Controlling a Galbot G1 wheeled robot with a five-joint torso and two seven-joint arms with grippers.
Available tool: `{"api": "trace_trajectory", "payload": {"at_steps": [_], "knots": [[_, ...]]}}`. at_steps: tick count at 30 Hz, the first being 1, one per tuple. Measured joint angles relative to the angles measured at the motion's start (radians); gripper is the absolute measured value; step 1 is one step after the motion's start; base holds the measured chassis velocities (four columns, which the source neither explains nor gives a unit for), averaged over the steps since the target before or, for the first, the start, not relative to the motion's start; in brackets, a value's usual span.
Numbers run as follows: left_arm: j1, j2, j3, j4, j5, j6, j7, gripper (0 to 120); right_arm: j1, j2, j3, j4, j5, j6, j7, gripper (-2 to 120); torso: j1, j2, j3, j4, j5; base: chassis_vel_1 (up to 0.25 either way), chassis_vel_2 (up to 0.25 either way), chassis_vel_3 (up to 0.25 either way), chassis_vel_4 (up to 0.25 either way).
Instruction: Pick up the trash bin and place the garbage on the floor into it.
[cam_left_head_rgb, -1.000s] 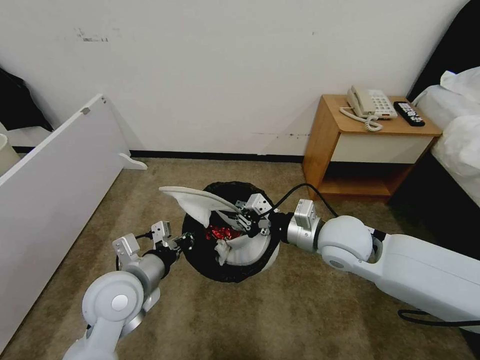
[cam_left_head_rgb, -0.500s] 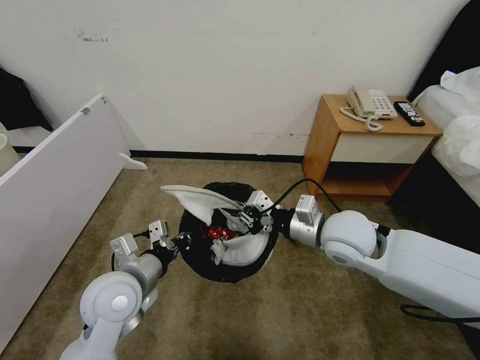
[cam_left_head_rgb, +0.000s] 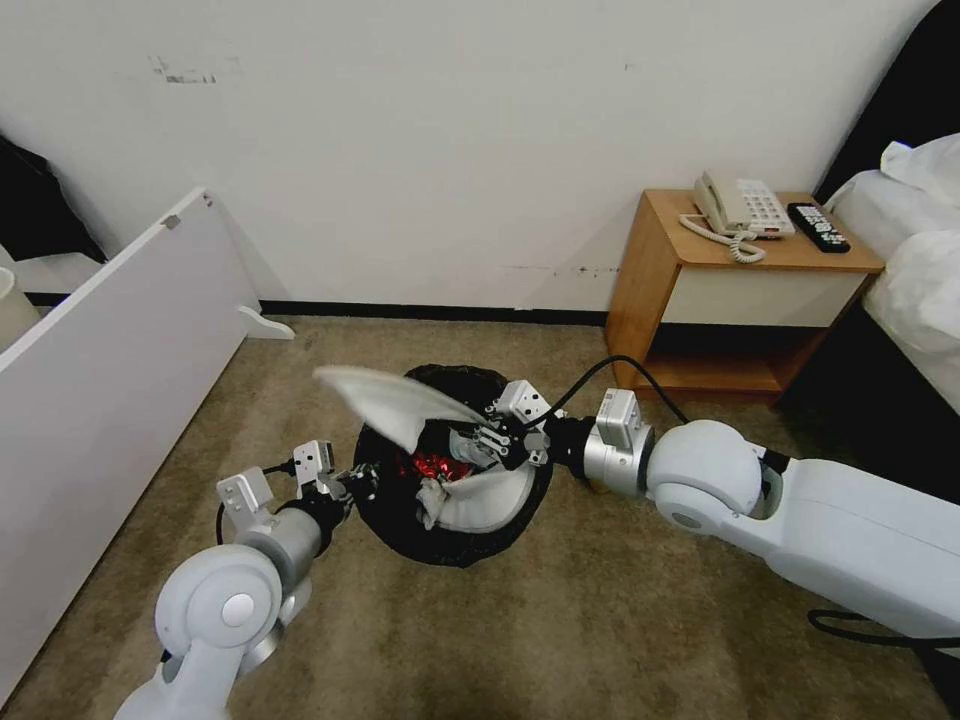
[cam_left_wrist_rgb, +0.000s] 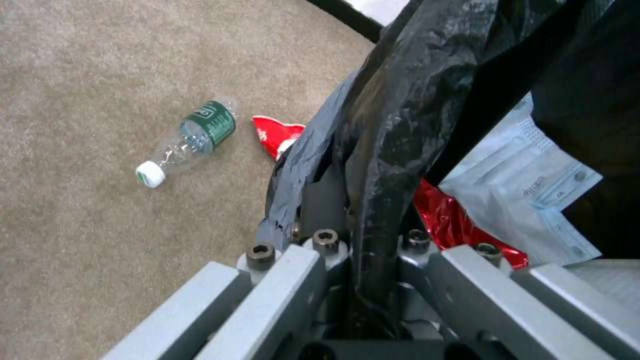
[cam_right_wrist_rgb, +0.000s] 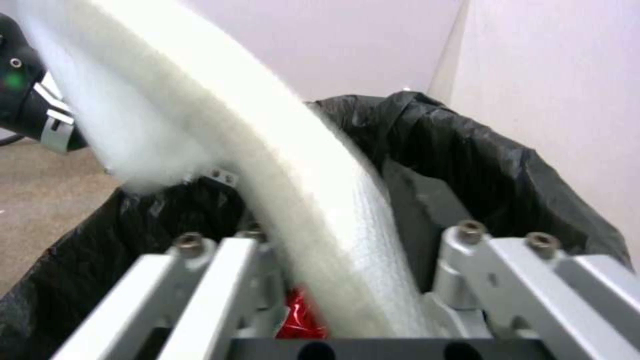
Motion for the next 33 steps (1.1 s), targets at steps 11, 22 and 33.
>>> {"api": "trace_trajectory", "payload": {"at_steps": [11,22,33], "knots": [[-0.001,-0.004,-0.006,-0.001,0.017,-0.003,-0.002,1,-0.008,-0.017,0.005,0.01,-0.002,0.0,-0.013,83,0.0,0.0,0.0,0.0,0.0,0.0,0.0,0.0,0.0],[-0.004,-0.005,-0.011,0.009,0.031,-0.006,-0.004,1,-0.015,-0.013,0.006,0.011,-0.005,0.002,-0.016,92,0.0,0.0,0.0,0.0,0.0,0.0,0.0,0.0,0.0],[-0.013,-0.005,-0.009,0.023,0.038,-0.008,-0.009,1,-0.02,-0.025,0.018,0.036,0.001,0.005,-0.015,92,0.0,0.0,0.0,0.0,0.0,0.0,0.0,0.0,0.0]]}}
